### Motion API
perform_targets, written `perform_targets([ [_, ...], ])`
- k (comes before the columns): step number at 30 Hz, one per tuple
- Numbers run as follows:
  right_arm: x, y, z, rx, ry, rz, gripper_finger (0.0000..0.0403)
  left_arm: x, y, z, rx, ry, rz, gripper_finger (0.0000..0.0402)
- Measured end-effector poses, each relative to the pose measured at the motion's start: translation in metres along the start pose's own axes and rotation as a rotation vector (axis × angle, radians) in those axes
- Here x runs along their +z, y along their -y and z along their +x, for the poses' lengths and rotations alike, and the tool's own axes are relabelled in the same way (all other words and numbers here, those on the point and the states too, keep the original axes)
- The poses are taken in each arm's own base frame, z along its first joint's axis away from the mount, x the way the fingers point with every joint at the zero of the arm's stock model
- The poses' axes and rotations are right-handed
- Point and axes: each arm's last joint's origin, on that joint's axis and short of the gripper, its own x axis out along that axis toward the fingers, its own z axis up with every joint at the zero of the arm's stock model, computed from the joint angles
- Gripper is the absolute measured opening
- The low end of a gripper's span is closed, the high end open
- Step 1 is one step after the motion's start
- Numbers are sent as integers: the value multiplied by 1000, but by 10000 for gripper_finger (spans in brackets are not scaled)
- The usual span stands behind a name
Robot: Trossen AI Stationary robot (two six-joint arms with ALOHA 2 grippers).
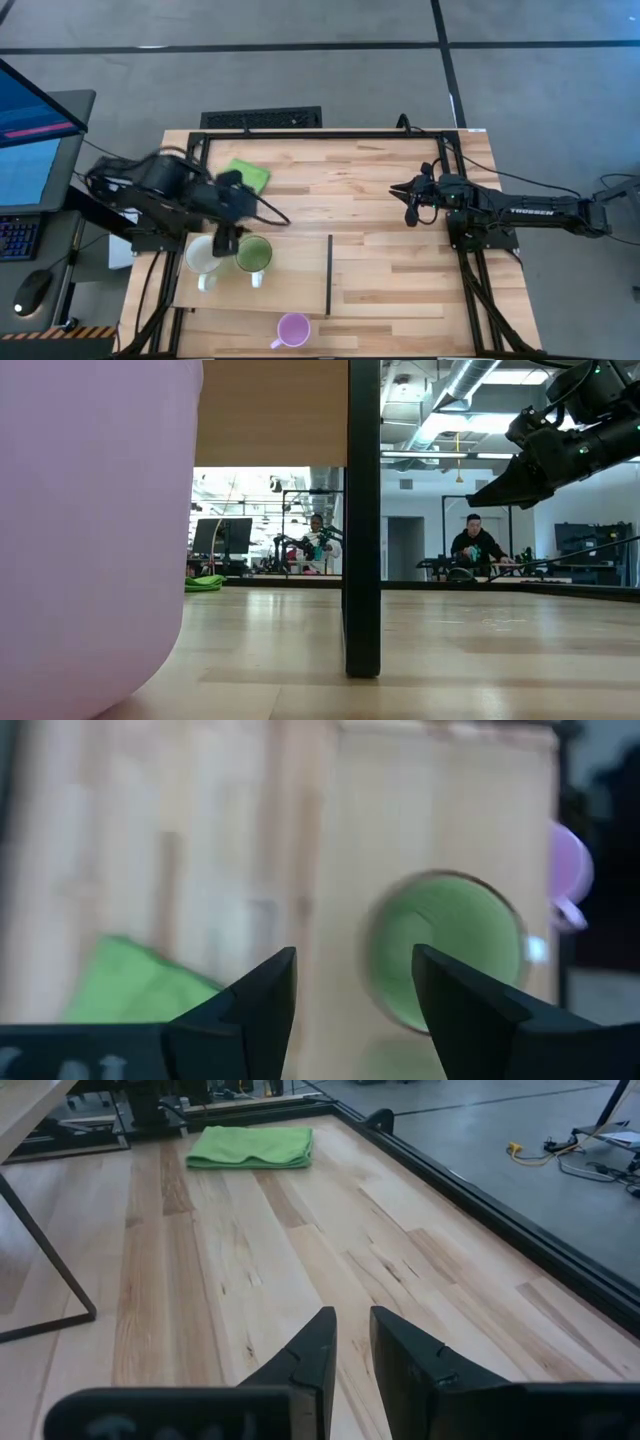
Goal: Stack small to large cups/mugs on shelf
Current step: Put the purple mug on the shelf
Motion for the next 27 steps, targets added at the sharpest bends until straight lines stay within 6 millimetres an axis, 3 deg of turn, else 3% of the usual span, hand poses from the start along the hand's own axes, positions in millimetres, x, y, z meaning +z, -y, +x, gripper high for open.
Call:
perform_targets([
  [5, 0, 0, 0, 0, 0, 0, 87, -12, -5, -28, 189, 215, 21, 192],
  [11, 0, 0, 0, 1, 0, 0, 87, -33, 0, -49, 255, 350, 58, 192],
  [17, 0, 0, 0, 2, 0, 0, 87, -56, 4, -37, 329, 367, 54, 192],
  [27, 0, 0, 0, 4, 0, 0, 87, -103, 8, 13, 360, 410, 50, 192],
])
